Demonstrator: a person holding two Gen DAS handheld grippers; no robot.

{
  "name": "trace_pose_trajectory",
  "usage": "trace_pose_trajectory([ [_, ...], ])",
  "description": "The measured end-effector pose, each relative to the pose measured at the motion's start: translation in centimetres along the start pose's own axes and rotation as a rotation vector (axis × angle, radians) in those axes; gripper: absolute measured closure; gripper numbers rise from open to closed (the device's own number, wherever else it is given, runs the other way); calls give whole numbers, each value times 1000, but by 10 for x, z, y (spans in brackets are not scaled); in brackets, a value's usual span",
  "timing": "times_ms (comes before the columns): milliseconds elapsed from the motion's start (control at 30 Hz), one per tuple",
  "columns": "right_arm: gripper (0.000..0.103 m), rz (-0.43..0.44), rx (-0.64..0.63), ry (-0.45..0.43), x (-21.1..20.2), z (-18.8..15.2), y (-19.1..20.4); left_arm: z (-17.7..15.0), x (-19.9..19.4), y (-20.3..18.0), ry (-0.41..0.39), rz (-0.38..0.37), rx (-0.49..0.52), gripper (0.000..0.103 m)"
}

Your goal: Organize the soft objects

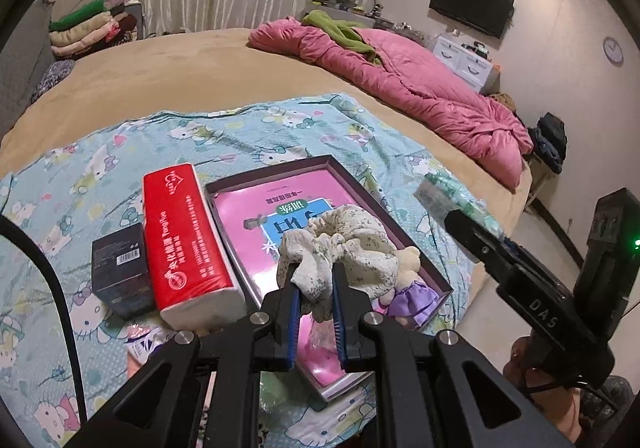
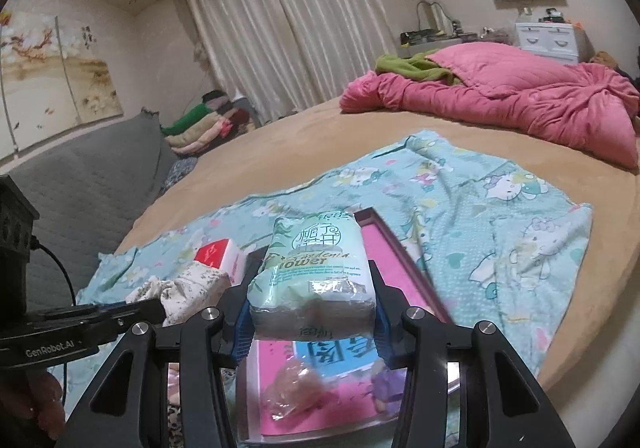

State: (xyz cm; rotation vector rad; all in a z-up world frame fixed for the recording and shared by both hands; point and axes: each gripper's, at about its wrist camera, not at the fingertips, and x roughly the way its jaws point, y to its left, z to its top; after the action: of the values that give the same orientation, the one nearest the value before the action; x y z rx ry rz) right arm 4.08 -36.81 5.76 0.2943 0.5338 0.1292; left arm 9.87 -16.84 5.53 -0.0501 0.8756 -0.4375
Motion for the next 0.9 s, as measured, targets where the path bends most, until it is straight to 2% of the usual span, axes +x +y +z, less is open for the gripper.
trace_pose_trajectory([
  [567,54,13,12,114,34,-18,-9,-4,88,-2,162,82,15,89],
  [900,54,-21,16,168,54,-25,-19,-2,111,-2,209,90,26,89],
])
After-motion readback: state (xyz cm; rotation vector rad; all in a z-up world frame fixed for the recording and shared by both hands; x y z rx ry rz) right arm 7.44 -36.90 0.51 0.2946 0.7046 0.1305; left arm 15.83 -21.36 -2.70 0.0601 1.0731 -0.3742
